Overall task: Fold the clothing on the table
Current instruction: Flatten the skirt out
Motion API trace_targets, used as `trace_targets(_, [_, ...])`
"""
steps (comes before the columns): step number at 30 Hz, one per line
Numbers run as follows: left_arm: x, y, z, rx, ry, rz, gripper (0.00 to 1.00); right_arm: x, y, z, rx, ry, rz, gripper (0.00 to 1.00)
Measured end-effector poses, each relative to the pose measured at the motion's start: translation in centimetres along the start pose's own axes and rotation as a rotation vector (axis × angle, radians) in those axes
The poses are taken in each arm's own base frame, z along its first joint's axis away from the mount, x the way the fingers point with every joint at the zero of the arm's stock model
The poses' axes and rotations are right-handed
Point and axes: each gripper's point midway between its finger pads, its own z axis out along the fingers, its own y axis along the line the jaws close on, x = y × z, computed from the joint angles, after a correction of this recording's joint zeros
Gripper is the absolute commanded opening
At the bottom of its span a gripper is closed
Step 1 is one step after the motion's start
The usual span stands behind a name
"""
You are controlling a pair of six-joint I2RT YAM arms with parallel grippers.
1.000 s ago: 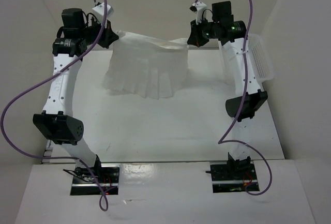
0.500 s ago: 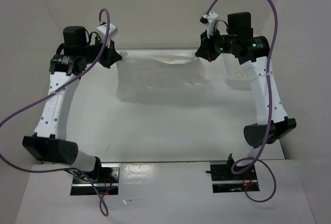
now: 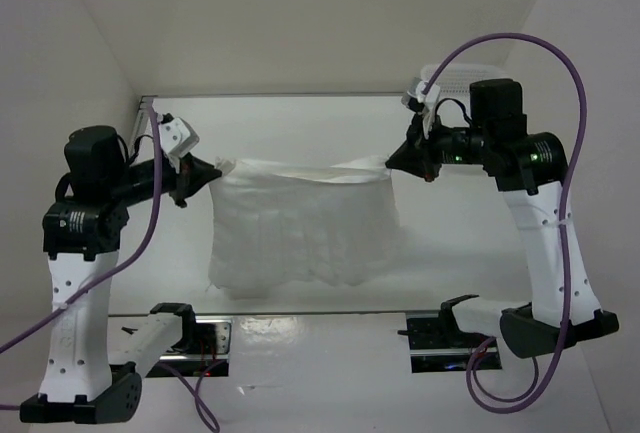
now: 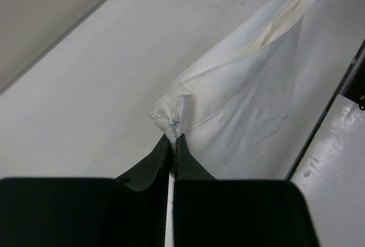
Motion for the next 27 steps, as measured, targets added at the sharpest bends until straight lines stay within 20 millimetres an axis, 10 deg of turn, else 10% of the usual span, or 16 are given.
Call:
trace_targets(7, [4.9, -0.8, 1.6, 0.079, 0.08, -0.099, 0.02, 2.9, 0.8, 0.9, -0.066, 0.061, 0.065, 0.0])
trace_targets(19, [12.6, 6.3, 10.0, 0.065, 0.283, -0.273, 0.03, 10.7, -7.2, 10.0, -0.068, 0.269, 0.294, 0.0])
trace_targets(22, [13.3, 9.2, 12.6, 0.04, 0.296, -0.288, 0.34, 12.2, -10.1, 12.8, -0.041, 0.303, 0.334, 0.06])
trace_targets(23, [13.6, 10.3, 13.6, 0.024, 0.3, -0.296, 0.64, 12.7, -11.1, 13.8, -0.03, 0.315, 0.352, 0.25])
trace_targets(25, [14.3, 12.0, 15.0, -0.001, 0.311, -0.309, 0.81, 13.4, -13.4, 15.5, 0.011, 0.33, 0.374, 0.56])
trace_targets(27, [14.9, 13.9, 16.3, -0.038, 0.318, -0.321, 0.92, 14.0, -15.9, 17.2, 0.062, 0.333, 0.406, 0.63])
